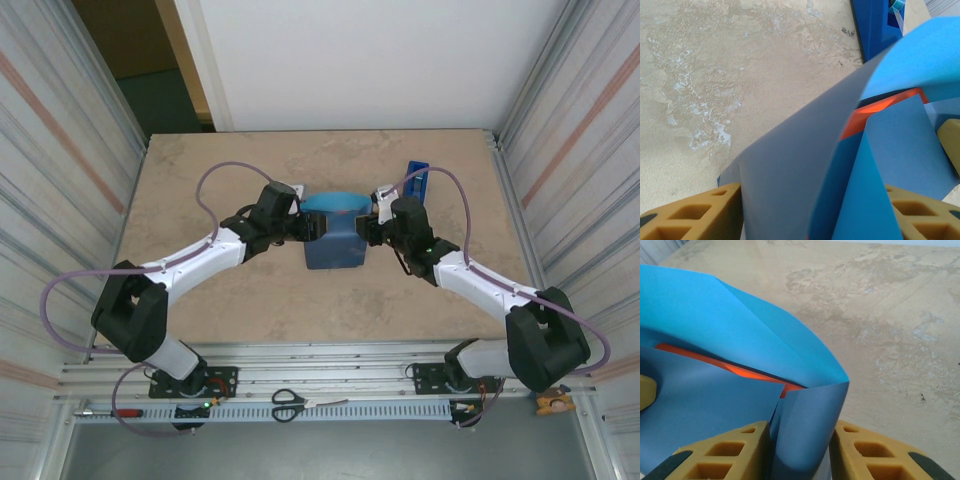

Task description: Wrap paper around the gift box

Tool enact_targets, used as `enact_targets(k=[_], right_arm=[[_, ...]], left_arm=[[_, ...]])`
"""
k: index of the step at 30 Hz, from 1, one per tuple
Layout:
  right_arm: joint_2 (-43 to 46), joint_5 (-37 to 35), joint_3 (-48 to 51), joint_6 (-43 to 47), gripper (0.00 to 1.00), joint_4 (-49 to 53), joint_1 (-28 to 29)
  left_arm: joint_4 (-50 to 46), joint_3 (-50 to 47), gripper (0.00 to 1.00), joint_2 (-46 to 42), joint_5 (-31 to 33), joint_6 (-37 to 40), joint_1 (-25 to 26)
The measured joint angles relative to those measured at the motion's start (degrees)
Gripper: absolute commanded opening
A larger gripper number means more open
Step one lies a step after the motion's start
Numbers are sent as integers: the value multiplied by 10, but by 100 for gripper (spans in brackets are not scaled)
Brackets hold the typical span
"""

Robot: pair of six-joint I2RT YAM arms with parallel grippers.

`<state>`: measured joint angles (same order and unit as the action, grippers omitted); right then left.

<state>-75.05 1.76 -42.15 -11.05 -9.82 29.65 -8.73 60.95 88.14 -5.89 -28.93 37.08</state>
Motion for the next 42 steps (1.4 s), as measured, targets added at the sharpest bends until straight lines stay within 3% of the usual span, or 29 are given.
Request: enact_targets(k=[13,15,23,27,30,34,42], right_arm=[[54,44,-5,-5,41,33,-9],[50,45,-5,-7,54,32,-7],[20,48,-5,-20,69,19,6],[16,43,-11,-22,63,21,8],[-4,38,-24,-22,49,20,8],[-25,25,-26,-22,39,14,8],[-25,-3,-26,-22,34,12,16]], left_arm=[[0,0,59,0,0,0,0],[0,0,58,0,0,0,0],[0,0,57,0,-5,-1,-3],[0,0,57,0,-6,-3,-4],[0,0,57,0,-7,-4,-4],[1,0,56,1,-9,-5,-7],[0,0,56,1,-11,-5,-8]])
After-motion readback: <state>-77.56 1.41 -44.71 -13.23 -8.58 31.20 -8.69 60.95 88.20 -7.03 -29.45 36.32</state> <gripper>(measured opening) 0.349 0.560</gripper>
